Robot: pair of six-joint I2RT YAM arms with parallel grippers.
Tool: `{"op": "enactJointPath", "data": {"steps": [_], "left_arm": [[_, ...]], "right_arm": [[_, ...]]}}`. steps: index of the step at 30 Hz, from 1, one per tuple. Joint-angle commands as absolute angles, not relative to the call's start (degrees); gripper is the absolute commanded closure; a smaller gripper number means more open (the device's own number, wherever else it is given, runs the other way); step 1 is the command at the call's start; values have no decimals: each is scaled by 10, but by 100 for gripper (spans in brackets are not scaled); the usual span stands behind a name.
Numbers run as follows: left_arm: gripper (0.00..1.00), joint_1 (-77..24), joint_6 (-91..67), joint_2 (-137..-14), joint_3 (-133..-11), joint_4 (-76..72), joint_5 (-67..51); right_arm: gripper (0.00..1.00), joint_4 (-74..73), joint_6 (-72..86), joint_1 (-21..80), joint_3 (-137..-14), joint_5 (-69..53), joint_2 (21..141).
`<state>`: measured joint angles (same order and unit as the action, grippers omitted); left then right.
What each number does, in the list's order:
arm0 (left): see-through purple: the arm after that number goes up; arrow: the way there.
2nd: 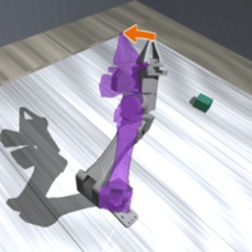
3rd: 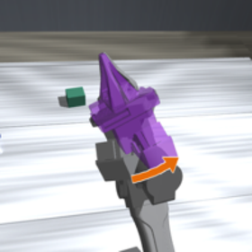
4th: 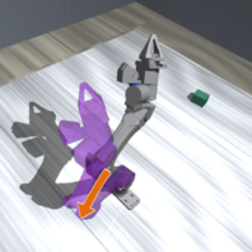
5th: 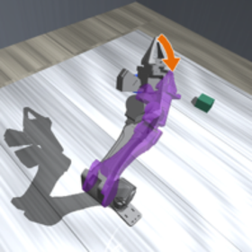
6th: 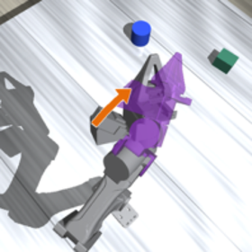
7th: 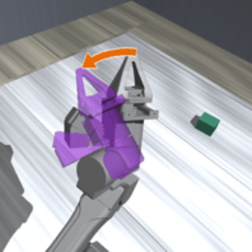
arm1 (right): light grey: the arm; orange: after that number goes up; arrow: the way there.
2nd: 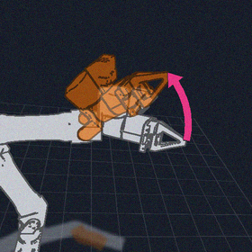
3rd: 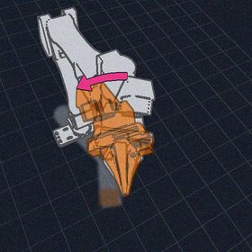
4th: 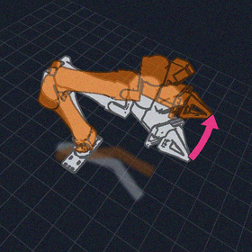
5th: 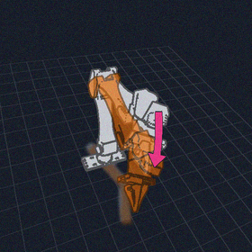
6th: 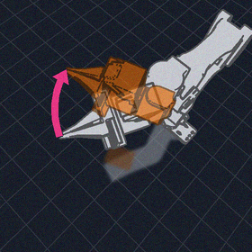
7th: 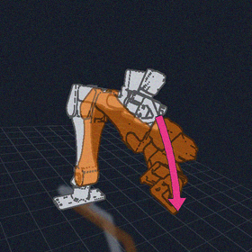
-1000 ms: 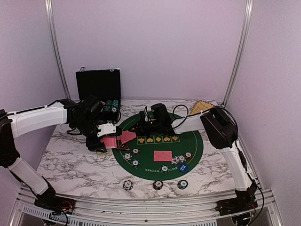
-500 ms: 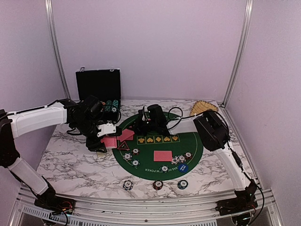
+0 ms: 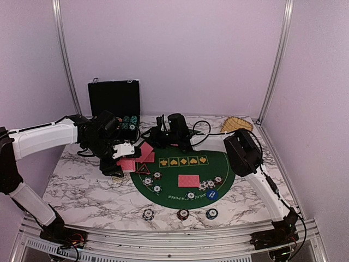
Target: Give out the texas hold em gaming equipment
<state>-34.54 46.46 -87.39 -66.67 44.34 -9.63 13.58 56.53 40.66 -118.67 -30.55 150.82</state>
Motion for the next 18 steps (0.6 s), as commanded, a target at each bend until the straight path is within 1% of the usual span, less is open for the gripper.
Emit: {"op": "enactJointPath", "data": {"steps": [1, 6, 12, 16, 18], "left_arm": [[78, -344, 460, -861, -671, 460, -109], [78, -344, 460, -860, -669, 462, -109], [78, -344, 460, -862, -668, 463, -111], [78, -344, 462, -859, -667, 463, -109], [78, -344, 462, -860, -668, 463, -110]], "right_arm": [[52, 107, 527, 411, -1216, -306, 1523], [44, 95, 511, 413, -1214, -295, 1516], [38, 86, 497, 414, -1211, -286, 1506], [28, 79, 472, 413, -1173, -272, 1458], [20, 80, 461, 412, -1138, -265, 1423]]}}
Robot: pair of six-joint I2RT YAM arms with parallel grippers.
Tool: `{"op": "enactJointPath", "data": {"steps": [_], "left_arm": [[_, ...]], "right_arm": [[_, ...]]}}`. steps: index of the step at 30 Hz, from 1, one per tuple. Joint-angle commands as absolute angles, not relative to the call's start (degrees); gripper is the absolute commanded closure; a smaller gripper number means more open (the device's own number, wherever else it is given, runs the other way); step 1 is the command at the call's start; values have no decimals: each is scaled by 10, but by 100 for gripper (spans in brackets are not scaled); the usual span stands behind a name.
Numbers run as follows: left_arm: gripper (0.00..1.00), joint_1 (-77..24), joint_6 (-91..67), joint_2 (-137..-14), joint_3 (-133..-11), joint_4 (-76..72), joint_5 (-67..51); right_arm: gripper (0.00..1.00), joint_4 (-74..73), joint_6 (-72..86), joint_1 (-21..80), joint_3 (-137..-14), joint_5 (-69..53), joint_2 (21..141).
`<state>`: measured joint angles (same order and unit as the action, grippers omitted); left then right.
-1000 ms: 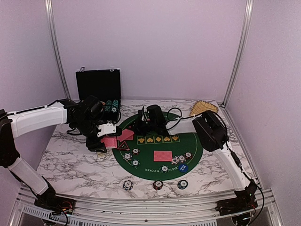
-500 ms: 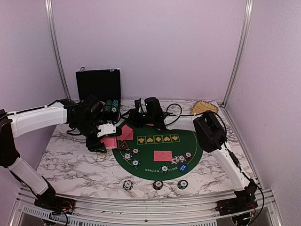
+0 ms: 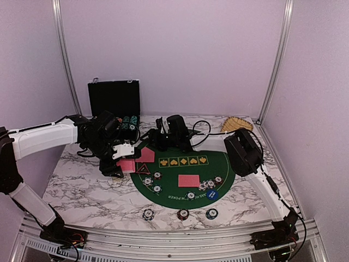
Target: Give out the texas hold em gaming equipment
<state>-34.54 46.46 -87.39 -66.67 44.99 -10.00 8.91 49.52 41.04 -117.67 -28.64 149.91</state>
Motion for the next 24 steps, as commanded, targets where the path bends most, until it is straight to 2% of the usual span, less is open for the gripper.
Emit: {"op": "enactJointPath", "data": {"steps": [1, 3, 8, 11, 12, 14, 15, 17, 20, 21, 22, 23, 24], "left_arm": [[78, -344, 461, -860, -669, 463, -110], [78, -344, 459, -861, -670, 463, -112], [78, -344, 458, -859, -668, 462, -112], [78, -344, 459, -855, -668, 463, -110], [78, -344, 459, -853, -668, 462, -111], [78, -344, 459, -853, -670, 462, -112], [78, -344, 458, -852, -671, 462, -113], [78, -344, 457, -853, -674, 462, -113], [78, -344, 455, -852, -674, 462, -114], [78, -344, 456, -852, -673, 462, -114], [78, -344, 456, -852, -672, 462, -113], [78, -344, 457, -852, -672, 462, -113], [78, -344, 456, -853, -672, 462, -112]], "right_arm": [[16, 80, 454, 411, -1109, -263, 1403], [2, 81, 434, 410, -1062, -256, 1355], [1, 146, 429, 397, -883, -200, 1225], [1, 197, 479, 355, -811, -263, 1179], [1, 239, 512, 339, -779, -286, 1169], [1, 417, 603, 315, -686, -337, 1152], [1, 443, 628, 308, -668, -348, 1151], [1, 284, 557, 313, -707, -323, 1143], [1, 43, 417, 346, -781, -187, 1111], [2, 17, 409, 351, -781, -148, 1097], [8, 14, 432, 346, -759, -120, 1084], [13, 37, 474, 327, -727, -138, 1069], [13, 120, 531, 286, -677, -189, 1068]]}}
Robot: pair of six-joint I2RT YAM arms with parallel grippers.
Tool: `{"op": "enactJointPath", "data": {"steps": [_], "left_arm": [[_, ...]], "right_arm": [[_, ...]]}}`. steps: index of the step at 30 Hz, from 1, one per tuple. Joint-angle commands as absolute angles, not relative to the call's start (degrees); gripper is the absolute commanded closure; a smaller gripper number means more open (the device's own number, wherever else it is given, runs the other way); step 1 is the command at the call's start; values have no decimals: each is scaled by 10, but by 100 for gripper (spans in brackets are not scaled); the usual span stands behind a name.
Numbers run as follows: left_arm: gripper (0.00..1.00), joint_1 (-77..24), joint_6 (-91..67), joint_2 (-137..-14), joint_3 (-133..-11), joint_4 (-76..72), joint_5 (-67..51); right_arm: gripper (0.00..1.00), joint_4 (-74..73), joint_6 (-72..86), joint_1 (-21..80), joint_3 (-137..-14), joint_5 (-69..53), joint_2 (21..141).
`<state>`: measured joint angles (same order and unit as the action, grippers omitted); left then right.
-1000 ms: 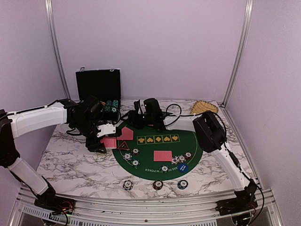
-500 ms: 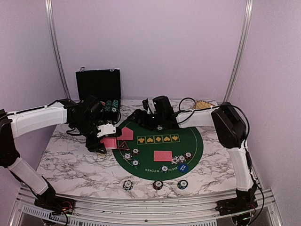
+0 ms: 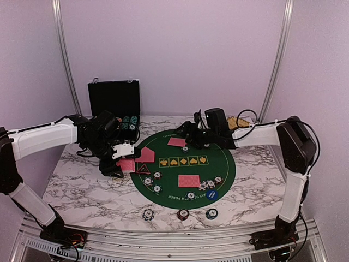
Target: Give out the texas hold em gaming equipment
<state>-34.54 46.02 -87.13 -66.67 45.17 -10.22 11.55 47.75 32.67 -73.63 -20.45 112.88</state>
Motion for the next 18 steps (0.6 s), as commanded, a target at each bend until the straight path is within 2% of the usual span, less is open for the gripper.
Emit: {"op": "enactJointPath", "data": {"steps": [1, 2, 3, 5, 7, 11, 18], "left_arm": [[78, -344, 456, -854, -674, 462, -111], [78, -344, 455, -855, -675, 462, -112], [78, -344, 454, -854, -676, 462, -114], [78, -344, 453, -853, -676, 462, -116], [78, -344, 453, -854, -676, 462, -116], [78, -344, 455, -857, -681, 462, -115], [78, -344, 452, -862, -686, 460, -118]], "right_arm": [[10, 205, 602, 260, -628, -251, 1075], [2, 259, 637, 244, -600, -291, 1085], [1, 221, 615, 244, -609, -301, 1088], [1, 69, 506, 274, -674, -248, 1085], [1, 14, 459, 303, -701, -208, 1071], [1, 162, 511, 312, -605, -264, 1016], [1, 149, 508, 399, -619, -282, 1020]]}}
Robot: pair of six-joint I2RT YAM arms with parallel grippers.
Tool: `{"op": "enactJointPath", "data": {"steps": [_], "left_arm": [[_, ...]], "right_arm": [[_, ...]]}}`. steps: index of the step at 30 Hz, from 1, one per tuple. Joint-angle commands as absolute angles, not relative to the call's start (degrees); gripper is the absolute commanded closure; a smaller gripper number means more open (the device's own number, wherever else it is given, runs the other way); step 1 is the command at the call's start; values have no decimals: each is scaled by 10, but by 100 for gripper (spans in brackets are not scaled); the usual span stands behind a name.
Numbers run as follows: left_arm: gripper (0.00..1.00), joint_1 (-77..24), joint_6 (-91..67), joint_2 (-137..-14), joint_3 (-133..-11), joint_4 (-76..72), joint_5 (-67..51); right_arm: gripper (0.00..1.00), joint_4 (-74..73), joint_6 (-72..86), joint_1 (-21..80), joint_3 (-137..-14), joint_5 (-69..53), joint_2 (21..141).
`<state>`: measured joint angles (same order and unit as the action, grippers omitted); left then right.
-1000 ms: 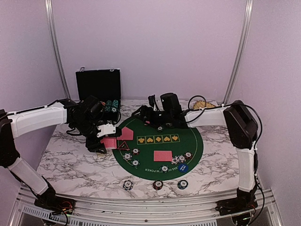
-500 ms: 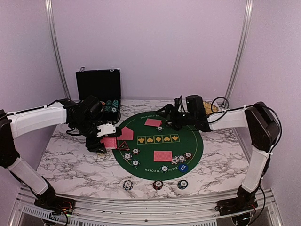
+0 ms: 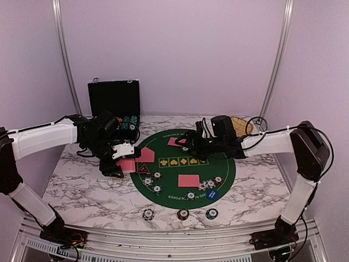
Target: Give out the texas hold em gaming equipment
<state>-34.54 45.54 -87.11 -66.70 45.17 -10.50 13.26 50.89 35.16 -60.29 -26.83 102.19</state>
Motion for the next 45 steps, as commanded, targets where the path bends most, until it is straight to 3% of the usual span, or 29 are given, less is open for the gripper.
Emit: {"op": "enactJointPath", "data": {"steps": [1, 14, 45], "left_arm": [[78, -344, 452, -863, -686, 459, -118], [80, -345, 436, -875, -710, 454, -131], [80, -351, 433, -883, -715, 454, -124]], "right_arm": [[1, 168, 516, 413, -619, -292, 1024], [4, 290, 593, 507, -680, -360, 1131], [11, 375, 674, 539, -806, -404, 1266]]}}
